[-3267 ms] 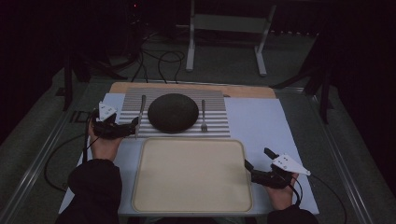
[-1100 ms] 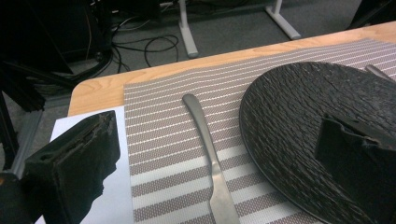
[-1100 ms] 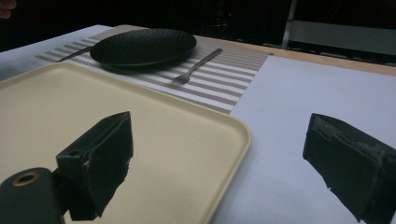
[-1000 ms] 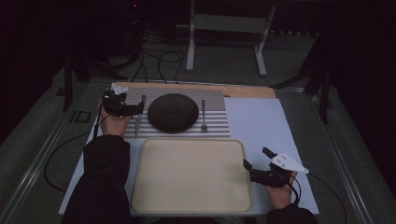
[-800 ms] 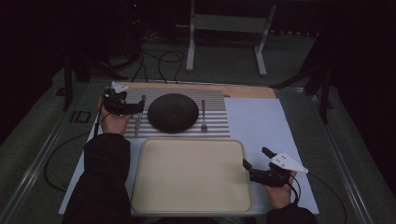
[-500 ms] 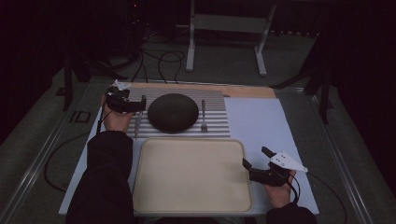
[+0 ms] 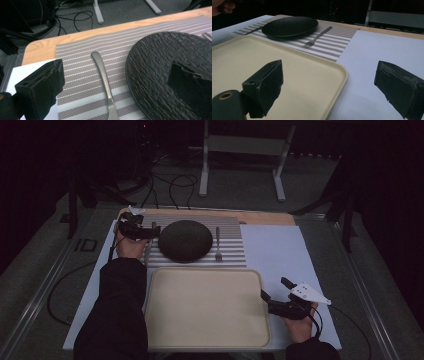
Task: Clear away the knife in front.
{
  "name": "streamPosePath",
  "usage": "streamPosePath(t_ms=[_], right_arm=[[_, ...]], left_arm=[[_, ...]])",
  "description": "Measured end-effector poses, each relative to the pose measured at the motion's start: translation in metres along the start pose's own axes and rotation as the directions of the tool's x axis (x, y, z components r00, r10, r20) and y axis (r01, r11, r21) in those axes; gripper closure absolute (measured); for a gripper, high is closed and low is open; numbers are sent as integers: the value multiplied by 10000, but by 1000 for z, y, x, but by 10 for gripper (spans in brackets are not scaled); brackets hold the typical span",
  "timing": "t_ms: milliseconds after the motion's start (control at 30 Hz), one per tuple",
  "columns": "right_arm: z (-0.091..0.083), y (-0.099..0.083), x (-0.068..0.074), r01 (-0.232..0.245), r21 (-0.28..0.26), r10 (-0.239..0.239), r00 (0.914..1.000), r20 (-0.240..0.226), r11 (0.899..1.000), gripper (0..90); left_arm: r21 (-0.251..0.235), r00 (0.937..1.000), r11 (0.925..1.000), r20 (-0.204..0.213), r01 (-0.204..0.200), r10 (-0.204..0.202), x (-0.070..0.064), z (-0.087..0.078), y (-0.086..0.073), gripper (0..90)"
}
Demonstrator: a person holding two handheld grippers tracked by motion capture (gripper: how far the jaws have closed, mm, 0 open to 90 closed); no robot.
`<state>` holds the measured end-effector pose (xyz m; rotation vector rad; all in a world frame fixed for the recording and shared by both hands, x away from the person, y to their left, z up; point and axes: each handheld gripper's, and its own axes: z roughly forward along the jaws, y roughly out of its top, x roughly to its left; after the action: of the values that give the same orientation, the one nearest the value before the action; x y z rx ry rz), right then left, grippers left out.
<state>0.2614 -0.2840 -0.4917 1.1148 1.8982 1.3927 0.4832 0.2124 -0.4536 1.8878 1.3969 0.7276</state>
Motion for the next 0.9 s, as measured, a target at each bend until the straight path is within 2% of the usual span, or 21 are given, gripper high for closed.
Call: streamPosePath(t_ms=[267, 400, 500, 600, 700, 833, 900], right_arm=[[-2, -1, -2, -9, 8, 9, 10000, 59, 10000, 83], [-3, -2, -3, -50, 19, 50, 9999, 116, 10000, 83], [-3, -3, -3, -57, 29, 57, 9999, 122, 10000, 83], [-3, -3, -3, -46, 36, 45, 9999, 106, 10000, 83], [-3, -3, -3, -71, 20, 70, 9999, 78, 10000, 83], [-2, -3, -4, -82, 65, 82, 10000, 57, 9999, 83], [-2, -3, -3, -63, 79, 63, 10000, 42, 9999, 83]], left_arm=[[435, 10000, 9990, -47, 56, -54, 5, 11, -3, 31], [567, 9995, 9979, -115, 300, -294, 10, 14, -5, 39], [705, 9996, 9972, -79, 260, -256, 9, 18, -6, 41], [803, 9992, 9959, -34, 406, -405, 9, 21, -7, 43], [879, 9979, 9942, -211, 622, -606, 10, 24, -7, 65], [1063, 9958, 9901, -99, 914, -908, 13, 28, -5, 81], [1272, 9970, 9889, -179, 772, -756, 12, 32, -4, 84]])
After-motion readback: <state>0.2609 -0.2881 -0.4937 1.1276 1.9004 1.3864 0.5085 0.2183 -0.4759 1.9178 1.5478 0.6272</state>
